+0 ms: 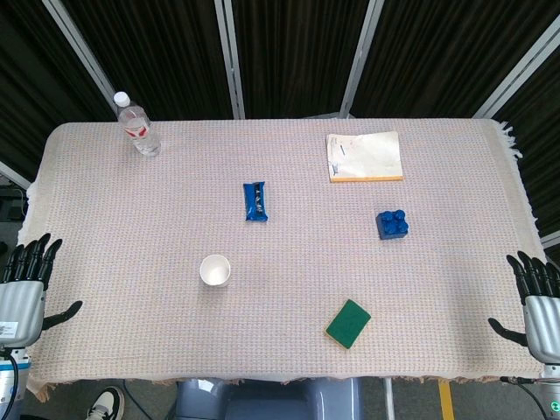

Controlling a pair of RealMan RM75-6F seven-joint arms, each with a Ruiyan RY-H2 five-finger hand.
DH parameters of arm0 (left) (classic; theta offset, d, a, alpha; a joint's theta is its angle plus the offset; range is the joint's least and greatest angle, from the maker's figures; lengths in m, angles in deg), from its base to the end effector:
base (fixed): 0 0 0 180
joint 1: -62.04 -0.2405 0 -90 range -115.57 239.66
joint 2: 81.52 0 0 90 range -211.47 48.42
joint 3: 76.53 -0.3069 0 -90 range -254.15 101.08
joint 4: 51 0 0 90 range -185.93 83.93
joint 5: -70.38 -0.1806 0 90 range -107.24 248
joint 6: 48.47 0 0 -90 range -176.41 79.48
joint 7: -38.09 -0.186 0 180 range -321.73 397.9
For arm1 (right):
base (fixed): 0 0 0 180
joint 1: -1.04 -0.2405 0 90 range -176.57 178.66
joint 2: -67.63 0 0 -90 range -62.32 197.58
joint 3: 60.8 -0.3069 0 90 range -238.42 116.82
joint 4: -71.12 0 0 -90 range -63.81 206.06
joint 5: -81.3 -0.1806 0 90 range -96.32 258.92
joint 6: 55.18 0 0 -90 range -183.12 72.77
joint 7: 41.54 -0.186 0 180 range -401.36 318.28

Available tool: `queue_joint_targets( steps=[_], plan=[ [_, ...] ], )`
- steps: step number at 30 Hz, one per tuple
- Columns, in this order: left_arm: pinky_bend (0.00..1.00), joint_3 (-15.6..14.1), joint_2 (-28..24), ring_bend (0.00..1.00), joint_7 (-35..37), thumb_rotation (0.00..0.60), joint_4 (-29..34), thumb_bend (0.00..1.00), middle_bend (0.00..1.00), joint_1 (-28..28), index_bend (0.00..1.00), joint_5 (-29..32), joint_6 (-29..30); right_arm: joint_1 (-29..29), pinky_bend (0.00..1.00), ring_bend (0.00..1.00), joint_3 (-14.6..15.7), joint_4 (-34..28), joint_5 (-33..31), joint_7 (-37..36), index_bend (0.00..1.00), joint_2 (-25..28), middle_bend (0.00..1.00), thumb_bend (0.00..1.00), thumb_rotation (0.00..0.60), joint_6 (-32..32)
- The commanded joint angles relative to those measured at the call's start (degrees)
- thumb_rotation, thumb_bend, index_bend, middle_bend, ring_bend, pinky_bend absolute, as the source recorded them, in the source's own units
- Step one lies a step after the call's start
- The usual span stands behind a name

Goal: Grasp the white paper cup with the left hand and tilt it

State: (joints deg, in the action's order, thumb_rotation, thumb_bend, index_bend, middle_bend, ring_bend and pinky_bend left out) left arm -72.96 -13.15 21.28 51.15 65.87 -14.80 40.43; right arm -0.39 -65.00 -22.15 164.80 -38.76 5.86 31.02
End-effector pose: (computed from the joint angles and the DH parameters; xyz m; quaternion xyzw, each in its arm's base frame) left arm -0.3128 0.2177 0.1856 -0.5843 -0.3636 -0.3855 0.6146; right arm -0.3592 -0.2071 0.2320 0.5744 -0.3797 0.3558 0.6319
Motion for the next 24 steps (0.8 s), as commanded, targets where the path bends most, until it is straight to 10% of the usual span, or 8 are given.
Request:
queue_joint_targets(
  steps=[1, 24],
  plan=[
    [0.0, 0.0, 0.1, 0.0, -0.1, 0.6, 0.0, 0.0, 0.0, 0.0, 0.0, 0.1, -0.2, 0.0, 0.0, 0.0, 0.0, 0.0, 0.1, 0.0, 0.0, 0.0, 0.0, 0.0, 0.6, 0.0],
    [0.0, 1.7, 0.4, 0.0, -4.9, 0.6, 3.5, 0.0, 0.0, 6.8, 0.0, 1.2, -9.6, 0.2, 0.0, 0.0, 0.0, -0.5, -0.2, -0.5, 0.0, 0.3, 0.0, 0.0, 0.6, 0.1]
  ],
)
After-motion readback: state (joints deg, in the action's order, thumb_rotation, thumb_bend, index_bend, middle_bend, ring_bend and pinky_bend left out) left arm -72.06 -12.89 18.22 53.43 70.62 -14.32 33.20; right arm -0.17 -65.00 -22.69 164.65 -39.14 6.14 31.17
